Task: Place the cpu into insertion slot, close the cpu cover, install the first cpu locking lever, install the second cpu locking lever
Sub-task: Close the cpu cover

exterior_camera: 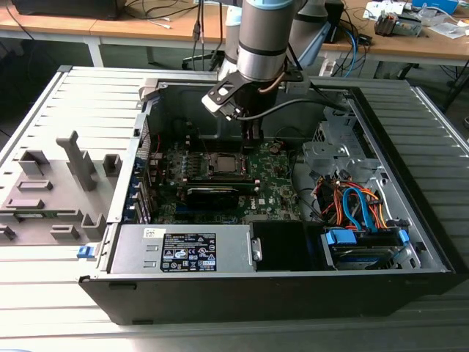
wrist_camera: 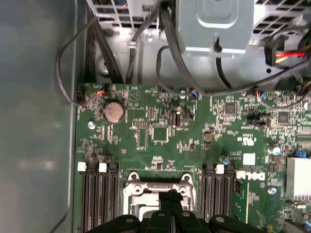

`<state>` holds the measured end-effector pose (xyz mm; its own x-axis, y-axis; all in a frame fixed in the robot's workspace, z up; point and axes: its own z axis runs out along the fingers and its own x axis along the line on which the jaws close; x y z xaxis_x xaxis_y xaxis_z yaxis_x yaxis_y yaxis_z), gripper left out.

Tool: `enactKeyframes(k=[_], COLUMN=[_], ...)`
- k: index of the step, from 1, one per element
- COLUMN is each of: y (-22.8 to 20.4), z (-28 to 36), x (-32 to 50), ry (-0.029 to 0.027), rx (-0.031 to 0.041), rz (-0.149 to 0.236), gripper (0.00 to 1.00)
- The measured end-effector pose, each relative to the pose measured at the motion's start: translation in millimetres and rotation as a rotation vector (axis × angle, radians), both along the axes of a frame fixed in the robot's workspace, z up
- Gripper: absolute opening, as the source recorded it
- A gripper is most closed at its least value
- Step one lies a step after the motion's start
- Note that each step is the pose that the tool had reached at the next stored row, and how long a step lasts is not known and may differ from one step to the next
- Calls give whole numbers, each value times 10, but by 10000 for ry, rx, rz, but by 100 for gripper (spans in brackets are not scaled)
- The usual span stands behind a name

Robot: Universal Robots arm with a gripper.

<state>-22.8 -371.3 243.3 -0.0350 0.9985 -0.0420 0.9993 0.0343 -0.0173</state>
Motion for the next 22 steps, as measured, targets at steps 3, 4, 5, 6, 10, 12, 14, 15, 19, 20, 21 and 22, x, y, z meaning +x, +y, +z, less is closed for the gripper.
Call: enactKeyframes(k=[3,4,5,6,10,12,14,15,19,20,21,22], y=[0,0,0,0,0,0,0,0,0,0,0,0], z=[-29,-36,-46,-55,-91,-110,-142,-151,-193,-204,-214,-223], x=[-67,-87,-110,-130,-200,-226,-267,-278,-337,-351,-367,-382], ry=[0,0,0,-1,0,0,-1,-1,0,0,0,0], rx=[1,1,1,1,1,0,1,1,1,0,0,0], rz=[0,-1,0,0,-1,1,2,2,2,2,2,2], gripper=[11,11,11,11,11,11,11,11,11,11,11,11])
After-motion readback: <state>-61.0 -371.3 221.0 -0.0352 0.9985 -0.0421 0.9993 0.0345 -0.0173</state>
